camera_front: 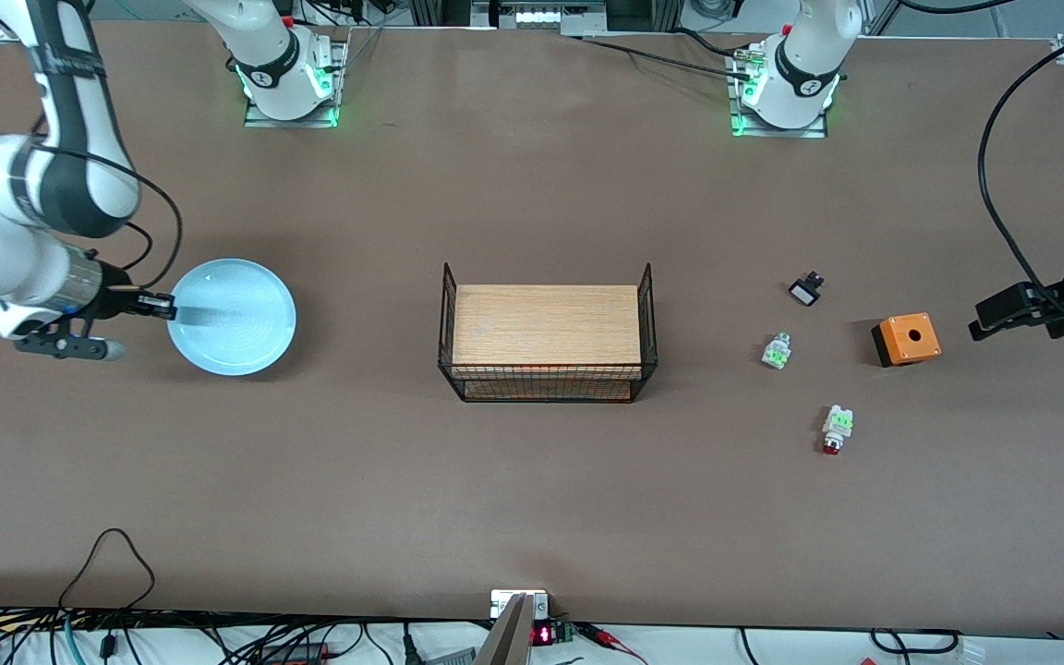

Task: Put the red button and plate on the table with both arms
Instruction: 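Carry the plate away from the basket and set it on the table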

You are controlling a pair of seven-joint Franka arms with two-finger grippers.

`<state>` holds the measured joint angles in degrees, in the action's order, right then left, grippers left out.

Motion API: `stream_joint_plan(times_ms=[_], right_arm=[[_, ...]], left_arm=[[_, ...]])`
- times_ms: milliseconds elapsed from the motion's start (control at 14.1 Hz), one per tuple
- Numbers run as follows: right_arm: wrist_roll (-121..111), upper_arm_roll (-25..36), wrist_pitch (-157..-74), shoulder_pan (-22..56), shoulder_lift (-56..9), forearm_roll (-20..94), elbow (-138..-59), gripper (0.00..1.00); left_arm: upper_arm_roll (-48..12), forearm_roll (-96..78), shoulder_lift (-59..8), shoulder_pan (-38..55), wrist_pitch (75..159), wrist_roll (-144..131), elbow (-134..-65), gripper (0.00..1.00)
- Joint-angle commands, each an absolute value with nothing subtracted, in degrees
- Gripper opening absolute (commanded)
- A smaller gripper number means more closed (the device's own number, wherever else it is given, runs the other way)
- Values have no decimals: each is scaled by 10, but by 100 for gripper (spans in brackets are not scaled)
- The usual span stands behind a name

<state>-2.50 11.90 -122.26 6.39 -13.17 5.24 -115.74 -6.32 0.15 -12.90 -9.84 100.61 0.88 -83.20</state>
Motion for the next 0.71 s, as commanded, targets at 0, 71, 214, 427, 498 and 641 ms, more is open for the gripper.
stream_joint_plan(times_ms=[0,71,214,427,498,641], right_arm=[[-54,107,-1298,42,-103,45,-1243,0],[-61,107,-1325,36,-104,45,-1268,0],[-71,107,-1386,32,-113,45,-1305,0],[-62,107,-1380,27,-113,49,-1299,100],[-62,107,-1356,29,-106,49,-1290,100],[-52,107,-1279,31,-98,52,-1239,100]], left_arm=[[-67,18,-129,-99,1003,19,-818,100],[-67,18,-129,-97,1003,19,-817,100],[-68,18,-130,-94,1003,17,-817,100],[-69,17,-122,-97,1004,17,-818,100],[-69,17,-116,-98,1003,19,-822,100],[-69,17,-114,-97,1003,20,-827,100]])
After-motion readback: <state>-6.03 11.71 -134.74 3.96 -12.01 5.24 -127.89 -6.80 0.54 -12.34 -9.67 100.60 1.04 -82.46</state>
